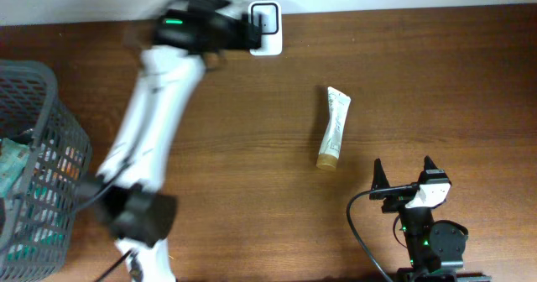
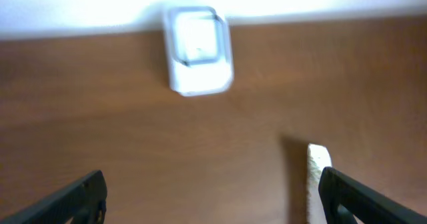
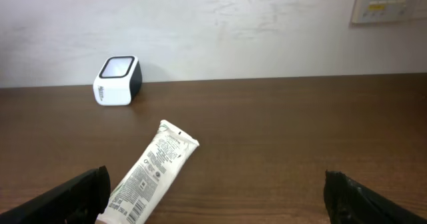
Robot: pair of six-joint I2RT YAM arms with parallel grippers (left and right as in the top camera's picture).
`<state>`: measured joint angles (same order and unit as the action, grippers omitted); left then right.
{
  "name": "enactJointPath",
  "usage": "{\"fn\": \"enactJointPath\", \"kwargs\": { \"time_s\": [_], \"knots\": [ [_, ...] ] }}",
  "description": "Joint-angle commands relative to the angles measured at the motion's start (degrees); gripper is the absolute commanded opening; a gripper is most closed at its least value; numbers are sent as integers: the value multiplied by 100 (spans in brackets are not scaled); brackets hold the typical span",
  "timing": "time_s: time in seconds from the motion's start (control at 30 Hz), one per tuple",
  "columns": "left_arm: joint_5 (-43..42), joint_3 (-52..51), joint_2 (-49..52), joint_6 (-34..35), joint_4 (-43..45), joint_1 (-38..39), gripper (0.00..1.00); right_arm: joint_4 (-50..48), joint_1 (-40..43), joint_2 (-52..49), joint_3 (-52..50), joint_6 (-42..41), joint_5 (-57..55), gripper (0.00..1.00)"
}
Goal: Scan the item barcode
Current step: 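Lift the white tube out and place it on the table centre, then reach the left gripper into the basket and grasp the orange tissue pack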
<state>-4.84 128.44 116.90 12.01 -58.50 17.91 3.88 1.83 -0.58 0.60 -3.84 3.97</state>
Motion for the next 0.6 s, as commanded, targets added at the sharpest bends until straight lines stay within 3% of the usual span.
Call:
{"fn": "enactJointPath", "kwargs": {
  "time_s": [0.0, 0.1, 0.27, 0.4, 0.47, 0.57],
  "knots": [
    [170, 160, -1211, -400, -343, -933, 99, 26, -26, 37, -28, 44, -9, 98],
    [599, 160, -1910, -398, -960, -2452, 100, 24, -26, 37, -28, 44, -9, 99],
    [461, 37, -1971, -221, -1790, -4774, 96, 24, -26, 37, -28, 44, -9, 98],
    [-103, -555, -1969, -225, -1606, -6170, 95, 24, -26, 37, -28, 44, -9, 98],
    [-669, -1593, -1969, -345, -1167, -6631, 96, 24, -26, 37, -28, 44, -9, 98],
    [-1204, -3023, -1969, -1062, -345, -6804, 96, 24, -26, 37, -28, 44, -9, 98]
  ]
}}
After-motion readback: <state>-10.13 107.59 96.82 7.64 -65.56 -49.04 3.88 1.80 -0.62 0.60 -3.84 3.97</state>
